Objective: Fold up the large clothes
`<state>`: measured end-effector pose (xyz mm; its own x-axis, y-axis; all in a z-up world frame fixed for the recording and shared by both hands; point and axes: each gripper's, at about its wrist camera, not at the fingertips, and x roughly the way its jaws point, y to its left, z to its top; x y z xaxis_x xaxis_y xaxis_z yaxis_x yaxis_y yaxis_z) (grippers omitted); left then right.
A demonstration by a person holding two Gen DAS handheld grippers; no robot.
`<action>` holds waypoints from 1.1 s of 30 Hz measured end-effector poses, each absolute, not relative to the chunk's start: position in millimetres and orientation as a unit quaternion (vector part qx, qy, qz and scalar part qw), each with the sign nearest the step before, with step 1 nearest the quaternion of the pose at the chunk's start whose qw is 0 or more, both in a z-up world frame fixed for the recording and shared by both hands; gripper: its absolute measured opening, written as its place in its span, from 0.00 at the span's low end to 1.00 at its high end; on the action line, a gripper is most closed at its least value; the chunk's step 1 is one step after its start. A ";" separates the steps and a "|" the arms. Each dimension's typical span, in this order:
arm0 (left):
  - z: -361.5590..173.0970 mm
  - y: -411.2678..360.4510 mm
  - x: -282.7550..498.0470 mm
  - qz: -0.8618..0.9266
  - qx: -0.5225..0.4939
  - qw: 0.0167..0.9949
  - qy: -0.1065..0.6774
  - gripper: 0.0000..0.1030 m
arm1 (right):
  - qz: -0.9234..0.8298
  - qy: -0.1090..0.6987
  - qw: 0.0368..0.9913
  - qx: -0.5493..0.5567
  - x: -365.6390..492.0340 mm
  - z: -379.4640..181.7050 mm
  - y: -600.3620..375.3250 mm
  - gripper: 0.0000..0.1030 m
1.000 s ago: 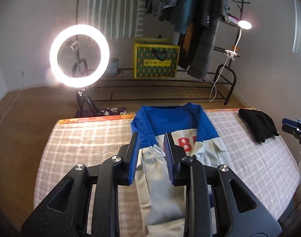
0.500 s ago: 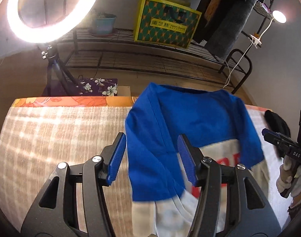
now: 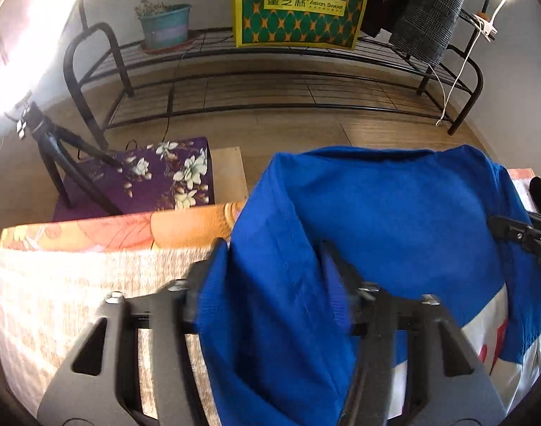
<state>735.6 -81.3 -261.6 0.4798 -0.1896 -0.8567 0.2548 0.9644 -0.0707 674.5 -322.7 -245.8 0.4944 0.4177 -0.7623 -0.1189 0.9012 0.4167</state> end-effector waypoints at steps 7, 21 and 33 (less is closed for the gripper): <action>-232.0 -81.7 713.9 -0.117 0.024 0.890 0.441 0.01 | 0.152 0.414 0.884 0.155 648.9 -202.4 -319.1 0.00; -99.9 -38.8 575.1 -0.153 -0.017 0.924 0.350 0.00 | 0.188 0.343 0.915 0.101 542.9 -76.6 -289.1 0.00; -67.2 -3.9 384.9 -0.158 -0.016 0.932 0.325 0.00 | 0.216 0.334 0.916 0.042 374.8 -37.1 -243.0 0.00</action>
